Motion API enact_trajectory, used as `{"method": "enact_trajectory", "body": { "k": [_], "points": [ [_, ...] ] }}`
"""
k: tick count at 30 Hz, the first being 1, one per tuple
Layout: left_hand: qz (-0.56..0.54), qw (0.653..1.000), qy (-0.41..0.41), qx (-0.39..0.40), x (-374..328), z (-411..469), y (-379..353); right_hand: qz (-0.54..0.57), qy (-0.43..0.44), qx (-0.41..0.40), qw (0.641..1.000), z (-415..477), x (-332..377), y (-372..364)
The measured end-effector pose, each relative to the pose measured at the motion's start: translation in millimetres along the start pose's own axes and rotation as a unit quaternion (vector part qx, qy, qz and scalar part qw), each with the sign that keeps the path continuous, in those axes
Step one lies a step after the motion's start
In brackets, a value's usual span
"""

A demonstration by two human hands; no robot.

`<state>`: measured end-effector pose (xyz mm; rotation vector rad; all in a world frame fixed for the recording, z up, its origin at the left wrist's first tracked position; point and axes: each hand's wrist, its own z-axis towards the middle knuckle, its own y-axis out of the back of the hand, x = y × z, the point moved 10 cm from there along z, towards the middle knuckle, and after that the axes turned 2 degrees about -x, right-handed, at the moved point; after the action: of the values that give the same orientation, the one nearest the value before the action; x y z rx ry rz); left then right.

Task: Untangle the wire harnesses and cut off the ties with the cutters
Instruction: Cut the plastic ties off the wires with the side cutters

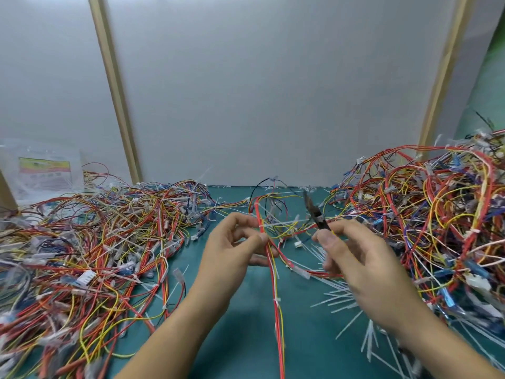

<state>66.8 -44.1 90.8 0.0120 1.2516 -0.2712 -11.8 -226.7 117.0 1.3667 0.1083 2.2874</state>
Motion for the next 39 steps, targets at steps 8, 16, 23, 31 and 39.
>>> {"method": "enact_trajectory", "body": {
  "k": [8, 16, 23, 31, 39],
  "points": [
    [0.0, 0.999, -0.044, 0.011, -8, -3, -1, -0.059, -0.066, 0.123, 0.988, -10, -23, -33],
    [0.022, 0.997, -0.058, 0.037, -9, -6, -8, -0.022, -0.084, 0.12, 0.989, -10, -28, -34],
    [0.031, 0.997, -0.064, 0.042, -11, -6, -9, -0.006, -0.095, 0.118, 0.988, -11, -30, -35],
    [0.025, 0.996, -0.069, 0.046, -11, -6, -9, 0.003, -0.1, 0.12, 0.988, -11, -30, -36],
    [0.022, 0.996, -0.073, 0.047, -10, -6, -9, 0.016, -0.114, 0.123, 0.986, -12, -32, -37]
  ]
}}
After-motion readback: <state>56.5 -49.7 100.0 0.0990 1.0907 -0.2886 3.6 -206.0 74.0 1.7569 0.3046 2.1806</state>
